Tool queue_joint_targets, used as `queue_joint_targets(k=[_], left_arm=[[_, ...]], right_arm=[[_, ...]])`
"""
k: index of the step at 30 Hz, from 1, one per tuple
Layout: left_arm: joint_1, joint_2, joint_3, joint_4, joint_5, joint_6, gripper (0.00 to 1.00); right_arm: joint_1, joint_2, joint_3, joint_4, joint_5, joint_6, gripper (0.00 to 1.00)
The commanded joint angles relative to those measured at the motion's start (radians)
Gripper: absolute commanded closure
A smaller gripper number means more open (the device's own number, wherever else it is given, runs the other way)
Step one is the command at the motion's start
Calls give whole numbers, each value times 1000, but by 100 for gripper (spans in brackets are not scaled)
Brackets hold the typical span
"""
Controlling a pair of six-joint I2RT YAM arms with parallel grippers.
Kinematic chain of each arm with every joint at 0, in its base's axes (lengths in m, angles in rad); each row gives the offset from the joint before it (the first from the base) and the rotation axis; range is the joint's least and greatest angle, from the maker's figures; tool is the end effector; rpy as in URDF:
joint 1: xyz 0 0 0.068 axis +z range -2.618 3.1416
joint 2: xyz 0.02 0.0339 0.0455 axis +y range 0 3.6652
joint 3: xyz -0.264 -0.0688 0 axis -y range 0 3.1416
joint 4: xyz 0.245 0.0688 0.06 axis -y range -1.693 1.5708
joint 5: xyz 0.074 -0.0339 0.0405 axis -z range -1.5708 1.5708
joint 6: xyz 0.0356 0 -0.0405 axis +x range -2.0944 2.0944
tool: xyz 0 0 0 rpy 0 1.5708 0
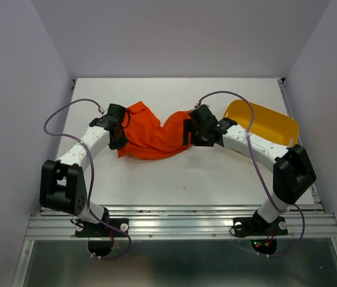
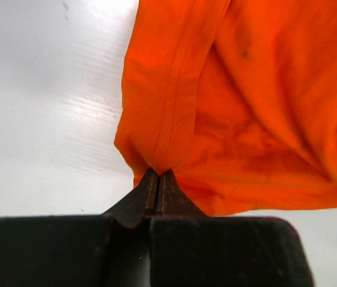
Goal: Roll the t-shirts
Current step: Flatten out the T-shirt at the center of the board.
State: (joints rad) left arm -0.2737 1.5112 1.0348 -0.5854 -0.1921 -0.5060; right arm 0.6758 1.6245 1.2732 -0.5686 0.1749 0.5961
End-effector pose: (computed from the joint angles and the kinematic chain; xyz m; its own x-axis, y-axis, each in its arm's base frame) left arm 0.2932 -0.0752 0.2229 -0.8206 -0.2638 -0.5070 -0.2538 0.9630 -0.0904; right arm 0.2777 0.2147 0.2624 -0.8133 0.0566 -0.5791 -0.0932 0.9697 0.2256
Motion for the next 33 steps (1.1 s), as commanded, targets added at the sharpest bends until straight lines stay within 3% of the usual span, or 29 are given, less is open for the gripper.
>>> queue_joint_targets(k=[1,9,23,25,28,29,31,33], left_arm=[[59,-88,68,-45,29,63,100],[179,-105,103,-34,103,113,100],[185,-131,133,-44,138,113,100],[185,-135,134,-41,148,112,100],[185,-140,140,-42,155,112,100],[185,-143,149,-45,157,112,100],[185,-149,160,-51,160,112,100],[186,-157,174,-51,158,113,100]], right_arm=[[16,44,-5,44,-11,1,21],[16,198,46,53,31,-10,30],[16,397,227,99,86,-78,35],[16,420,251,107,106,-94,42],[16,460,291,108,127,-107,65],[16,469,311,107,133,-111,80],[16,466,331,105,133,-116,94],[16,453,350,98,135,-128,99]])
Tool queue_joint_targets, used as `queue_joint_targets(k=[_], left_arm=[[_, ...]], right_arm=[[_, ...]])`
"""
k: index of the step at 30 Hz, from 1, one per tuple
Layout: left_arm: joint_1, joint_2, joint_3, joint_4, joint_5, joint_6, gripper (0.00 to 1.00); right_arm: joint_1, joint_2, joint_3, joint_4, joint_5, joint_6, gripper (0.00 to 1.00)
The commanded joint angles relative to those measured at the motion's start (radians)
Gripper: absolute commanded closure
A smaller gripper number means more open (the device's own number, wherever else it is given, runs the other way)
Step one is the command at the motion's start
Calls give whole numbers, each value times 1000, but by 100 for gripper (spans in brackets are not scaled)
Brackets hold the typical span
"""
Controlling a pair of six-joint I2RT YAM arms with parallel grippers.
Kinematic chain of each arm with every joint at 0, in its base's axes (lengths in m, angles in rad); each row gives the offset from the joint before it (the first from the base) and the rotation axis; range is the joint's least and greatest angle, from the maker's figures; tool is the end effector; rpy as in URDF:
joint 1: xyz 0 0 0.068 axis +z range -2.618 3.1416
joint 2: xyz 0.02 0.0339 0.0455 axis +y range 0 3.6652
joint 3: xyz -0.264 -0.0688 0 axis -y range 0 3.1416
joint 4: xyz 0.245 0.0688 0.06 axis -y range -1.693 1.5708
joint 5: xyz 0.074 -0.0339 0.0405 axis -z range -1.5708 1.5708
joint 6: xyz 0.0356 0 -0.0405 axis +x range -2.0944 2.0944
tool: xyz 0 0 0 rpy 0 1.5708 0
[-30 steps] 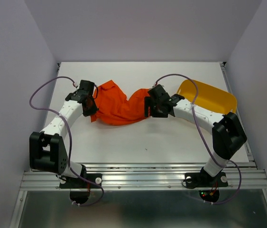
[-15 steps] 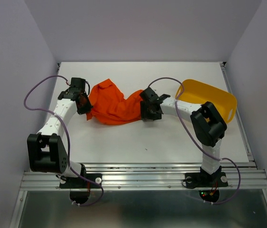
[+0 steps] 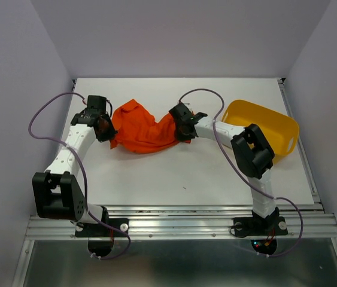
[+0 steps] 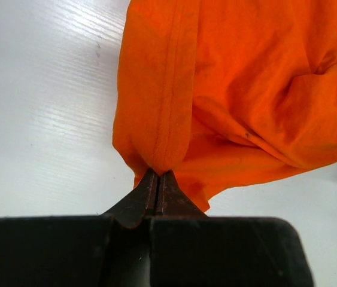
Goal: Roll the t-shirts
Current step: Flatten out the T-shirt at the center of the board.
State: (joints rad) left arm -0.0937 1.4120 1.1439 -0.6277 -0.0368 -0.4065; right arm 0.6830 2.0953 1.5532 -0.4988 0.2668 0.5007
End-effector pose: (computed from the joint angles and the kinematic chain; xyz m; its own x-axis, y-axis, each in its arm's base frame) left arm 0.2977 -0.0267 0.2816 -0.7419 -0.3272 -0.5853 -0.2425 0.9447 -0.2207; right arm 0.3533 0.2753 0.1735 -0.8298 -0.0782 -0.5526 -0.1221 0.9916 0.0431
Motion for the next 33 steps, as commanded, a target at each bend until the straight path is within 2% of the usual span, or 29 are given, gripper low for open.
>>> queue_joint_targets(k=[1,9,14,21,26,29,33], left_arm=[[9,-59,82,-7,5,14,100],[48,-93,286,-30,74,3,100],[86,-116,480,-81,72,0,100],[138,-208,542,-43,130,-11,100],[140,-190,612,-23,166,-20,100],[140,-137,645,-4,172,-34,100],[144,-50,704,77,224,-54,100]], right_arm=[[9,-43,94,13,51,-37,99],[9,-289,208,-60,109,-85,99],[9,-449,309,-144,182,-131,99],[9,-596,361,-221,230,-140,99],[9,-617,387,-222,236,-154,99],[9,-552,424,-221,264,-192,99],[0,-456,510,-132,269,-295,99]])
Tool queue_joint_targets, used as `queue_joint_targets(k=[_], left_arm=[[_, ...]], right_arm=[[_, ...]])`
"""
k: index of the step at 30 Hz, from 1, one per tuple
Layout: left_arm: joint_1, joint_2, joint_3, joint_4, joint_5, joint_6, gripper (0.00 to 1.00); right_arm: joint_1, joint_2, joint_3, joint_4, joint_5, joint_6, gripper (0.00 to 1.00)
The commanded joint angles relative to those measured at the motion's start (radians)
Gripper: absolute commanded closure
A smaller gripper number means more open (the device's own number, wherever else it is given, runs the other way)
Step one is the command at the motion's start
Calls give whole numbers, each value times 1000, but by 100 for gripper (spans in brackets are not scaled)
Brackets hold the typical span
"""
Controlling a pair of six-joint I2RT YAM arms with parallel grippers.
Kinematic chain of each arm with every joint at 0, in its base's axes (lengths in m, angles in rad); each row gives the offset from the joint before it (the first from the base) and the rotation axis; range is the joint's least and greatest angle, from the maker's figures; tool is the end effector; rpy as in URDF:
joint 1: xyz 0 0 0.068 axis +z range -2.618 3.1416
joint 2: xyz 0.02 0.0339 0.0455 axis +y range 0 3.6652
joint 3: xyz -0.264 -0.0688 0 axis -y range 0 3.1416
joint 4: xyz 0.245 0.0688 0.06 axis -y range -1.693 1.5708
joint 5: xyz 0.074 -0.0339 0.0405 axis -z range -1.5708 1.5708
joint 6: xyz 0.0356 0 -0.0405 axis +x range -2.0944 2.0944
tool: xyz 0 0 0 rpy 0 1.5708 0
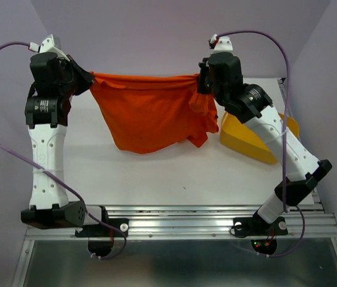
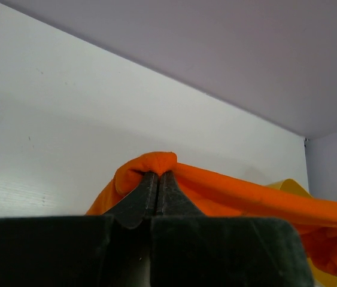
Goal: Roll the t-shirts
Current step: Flatten out the T-shirt at the center of the board.
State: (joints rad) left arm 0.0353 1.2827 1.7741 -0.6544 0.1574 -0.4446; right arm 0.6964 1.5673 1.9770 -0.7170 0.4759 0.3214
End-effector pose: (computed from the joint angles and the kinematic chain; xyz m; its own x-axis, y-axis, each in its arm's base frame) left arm 0.2404 0.0029 0.5174 -0.1979 -0.4320 -0.8799 0.0383 0.8935 -0.4474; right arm 0.2564 0.1931 0.4982 -0.2945 0.1198 -0.9481 -0.1498 0.9741 0.1696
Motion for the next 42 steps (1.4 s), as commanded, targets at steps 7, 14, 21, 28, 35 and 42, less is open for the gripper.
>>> queue_joint_targets(k=[7,14,21,28,35,42], left_arm=[[40,289,355,110,82,-34,100],[77,267,359,148,110,-29,100],[98,-6,-243,254,71,-8,100],[107,-161,-795,251,39,-42,14],[107,-125,-840,211,-48,-69,18],[101,-112,-921,202,-76,-98,34]], right_arm=[[-49,226,344,169,21,-192,99],[-49,185,312,188,-52,-203,99],[-49,-51,-210,231,-184,-70,99],[-49,-237,-685,215,-427,105,52],[-38,-243,-770,108,-360,162,30],[-38,-195,-811,100,-376,225,30]])
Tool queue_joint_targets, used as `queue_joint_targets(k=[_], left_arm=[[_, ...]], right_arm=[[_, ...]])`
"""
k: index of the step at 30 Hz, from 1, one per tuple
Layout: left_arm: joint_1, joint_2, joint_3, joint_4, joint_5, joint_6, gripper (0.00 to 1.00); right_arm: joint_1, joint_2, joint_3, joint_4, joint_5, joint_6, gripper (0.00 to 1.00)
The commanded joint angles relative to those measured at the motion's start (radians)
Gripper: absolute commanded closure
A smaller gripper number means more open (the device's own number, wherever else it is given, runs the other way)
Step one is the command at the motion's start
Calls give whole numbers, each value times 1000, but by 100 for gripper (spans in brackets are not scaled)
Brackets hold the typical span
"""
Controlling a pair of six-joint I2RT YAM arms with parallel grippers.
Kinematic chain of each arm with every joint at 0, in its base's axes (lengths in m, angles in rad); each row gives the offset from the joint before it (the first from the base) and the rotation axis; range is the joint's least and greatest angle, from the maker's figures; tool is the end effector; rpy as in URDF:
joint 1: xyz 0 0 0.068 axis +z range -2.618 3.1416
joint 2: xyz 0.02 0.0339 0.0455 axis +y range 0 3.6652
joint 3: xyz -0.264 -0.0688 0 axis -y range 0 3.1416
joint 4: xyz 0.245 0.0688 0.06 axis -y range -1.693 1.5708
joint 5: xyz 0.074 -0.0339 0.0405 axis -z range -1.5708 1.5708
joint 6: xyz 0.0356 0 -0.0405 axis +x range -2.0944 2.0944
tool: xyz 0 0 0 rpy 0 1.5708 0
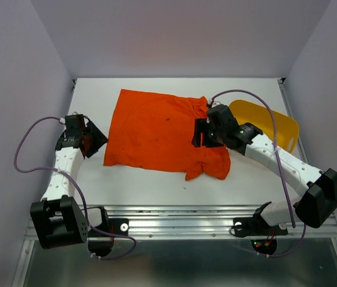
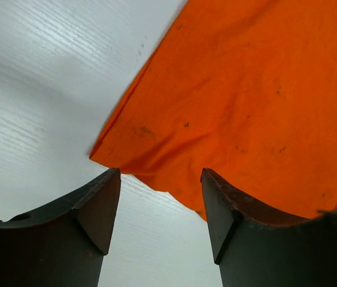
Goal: Roll the t-shirts
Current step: Flatten out the T-shirt at the center of the board.
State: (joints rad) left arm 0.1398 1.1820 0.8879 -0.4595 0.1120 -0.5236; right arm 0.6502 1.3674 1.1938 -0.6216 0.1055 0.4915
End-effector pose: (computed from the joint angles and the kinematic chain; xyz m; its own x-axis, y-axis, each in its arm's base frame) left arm 0.2497 0.0311 0.2694 -0.5579 -0.5803 -0.5933 -0.3888 0.8144 -0.4308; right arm 0.2370 0.1756 0.3107 -0.7575 0.0136 -0.6527 -0.2108 0.9412 0.2641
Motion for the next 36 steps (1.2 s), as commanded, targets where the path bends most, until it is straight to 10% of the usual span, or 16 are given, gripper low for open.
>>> queue_joint_targets(k=[1,14,26,34,36], left_arm=[[-9,-15,-61,5,-38,-24,34],[-86,90,-173,42,-152,-142,23],[-120,168,-225,131,-193,-234,33],[-123,287,-158,180,-207,-230,60],[-123,315,-130,179,-206,-217,83]], right_arm=[[8,10,-39,19,-15,70,31],[8,10,-91,68,-47,96,30],[8,-16,-125,65,-47,121,30],[8,-31,-132,53,-38,131,30],[8,-33,-137,46,-32,134,30]])
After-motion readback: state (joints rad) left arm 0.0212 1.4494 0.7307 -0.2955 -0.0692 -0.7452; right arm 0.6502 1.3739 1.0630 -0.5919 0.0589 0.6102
